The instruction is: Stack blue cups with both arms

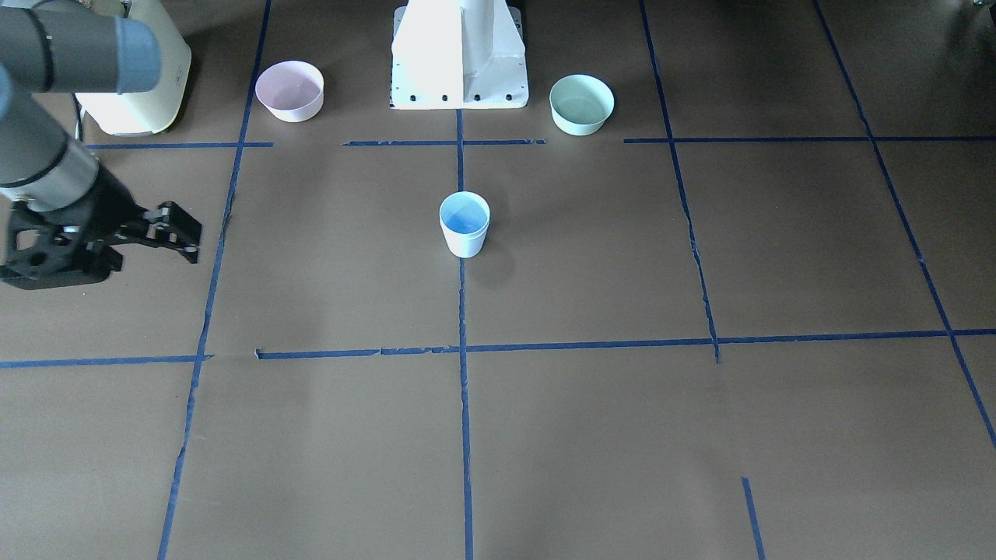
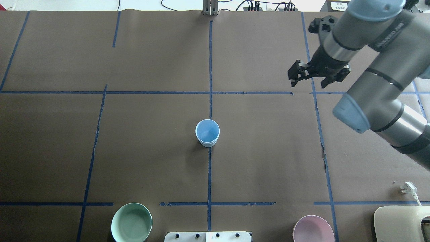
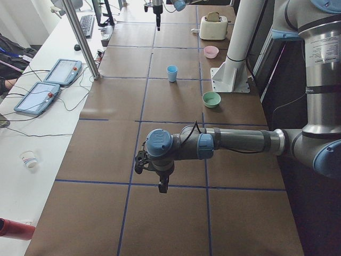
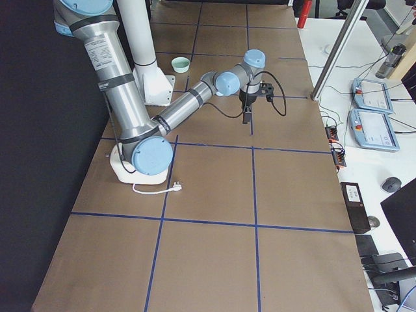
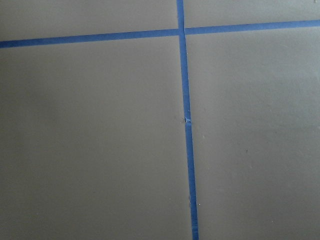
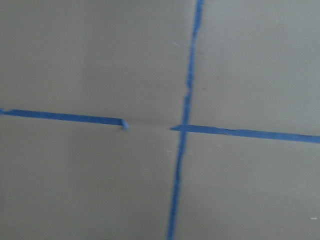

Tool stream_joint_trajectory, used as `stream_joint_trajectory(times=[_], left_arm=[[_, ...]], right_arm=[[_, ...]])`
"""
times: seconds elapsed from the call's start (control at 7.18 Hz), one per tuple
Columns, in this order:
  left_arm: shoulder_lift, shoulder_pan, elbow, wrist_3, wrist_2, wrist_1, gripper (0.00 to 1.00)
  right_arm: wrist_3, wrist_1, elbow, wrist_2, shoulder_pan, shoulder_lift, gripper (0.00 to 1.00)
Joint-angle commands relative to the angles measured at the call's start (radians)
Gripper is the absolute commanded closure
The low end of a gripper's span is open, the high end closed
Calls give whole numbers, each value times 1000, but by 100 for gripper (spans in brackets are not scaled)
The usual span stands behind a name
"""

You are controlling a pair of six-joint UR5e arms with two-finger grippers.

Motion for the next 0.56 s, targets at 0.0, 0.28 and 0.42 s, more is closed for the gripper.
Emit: stream_joint_trajectory(times=[0.0,0.28,0.42], left_arm=[[-3,14,0,-1,5,-46,0],[-5,12,-1,-1,3,-48,0],[-3,12,0,-1,5,-46,0]], right_arm=[[-425,1,32,69,214,-247,0],[-691,0,26,75,357,-410,0],[-767,0,24,74,414,-479,0]])
